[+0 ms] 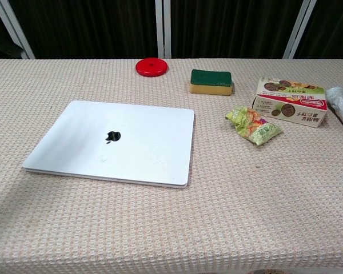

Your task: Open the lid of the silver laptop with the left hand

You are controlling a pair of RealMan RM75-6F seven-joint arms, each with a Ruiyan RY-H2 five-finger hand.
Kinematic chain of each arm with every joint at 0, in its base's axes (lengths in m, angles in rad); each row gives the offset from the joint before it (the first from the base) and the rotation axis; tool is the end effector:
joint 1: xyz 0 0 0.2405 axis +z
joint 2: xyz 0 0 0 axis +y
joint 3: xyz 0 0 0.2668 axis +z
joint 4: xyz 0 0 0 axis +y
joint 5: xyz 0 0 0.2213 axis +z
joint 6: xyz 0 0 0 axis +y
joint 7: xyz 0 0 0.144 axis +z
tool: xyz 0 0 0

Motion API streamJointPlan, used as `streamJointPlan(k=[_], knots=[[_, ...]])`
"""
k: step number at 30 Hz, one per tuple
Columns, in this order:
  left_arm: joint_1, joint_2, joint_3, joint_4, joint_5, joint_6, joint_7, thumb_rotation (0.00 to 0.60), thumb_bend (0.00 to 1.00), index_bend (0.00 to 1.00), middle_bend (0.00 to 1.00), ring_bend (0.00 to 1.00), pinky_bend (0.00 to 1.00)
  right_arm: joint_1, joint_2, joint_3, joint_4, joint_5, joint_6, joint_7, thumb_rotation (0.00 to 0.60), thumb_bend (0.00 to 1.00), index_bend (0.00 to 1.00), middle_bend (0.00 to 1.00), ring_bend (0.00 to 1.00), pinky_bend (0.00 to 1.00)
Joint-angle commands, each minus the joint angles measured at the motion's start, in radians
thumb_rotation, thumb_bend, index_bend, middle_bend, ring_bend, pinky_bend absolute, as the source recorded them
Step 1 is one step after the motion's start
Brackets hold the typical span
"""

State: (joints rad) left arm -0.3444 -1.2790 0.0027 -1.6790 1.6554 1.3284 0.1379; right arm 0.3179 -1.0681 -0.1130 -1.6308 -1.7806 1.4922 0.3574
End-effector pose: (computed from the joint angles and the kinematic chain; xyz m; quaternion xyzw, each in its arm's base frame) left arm -0.2269 0.2286 0.0632 -0.7192 -0.3308 -0.4437 0.4200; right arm -0.2622 -0.2058 0.1335 0.6796 -0.4075 0.5007 0.3484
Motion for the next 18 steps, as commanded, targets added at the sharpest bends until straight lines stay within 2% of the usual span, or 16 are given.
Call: streamJointPlan(k=[1, 8, 18], knots=[[-0.039, -0.115, 0.027, 0.055, 0.027, -0.087, 0.08, 0.6, 0.2, 0.17, 0.16, 0.05, 0.08, -0.003, 0.009, 0.006, -0.012, -0.001, -0.001, -0.006, 0.6, 0.44, 0.0, 0.08, 0.0, 0.0], [-0.103, -0.228, 0.013, 0.089, 0.014, -0.191, 0.142, 0.6, 0.2, 0.17, 0.16, 0.05, 0.08, -0.002, 0.012, 0.015, -0.033, -0.007, -0.017, -0.022, 0.6, 0.44, 0.0, 0.08, 0.0, 0.0], [-0.16, -0.332, -0.04, 0.146, -0.112, -0.301, 0.238, 0.6, 0.2, 0.17, 0.15, 0.05, 0.08, -0.003, -0.002, 0.026, -0.025, -0.011, -0.032, -0.014, 0.6, 0.44, 0.0, 0.08, 0.0, 0.0]])
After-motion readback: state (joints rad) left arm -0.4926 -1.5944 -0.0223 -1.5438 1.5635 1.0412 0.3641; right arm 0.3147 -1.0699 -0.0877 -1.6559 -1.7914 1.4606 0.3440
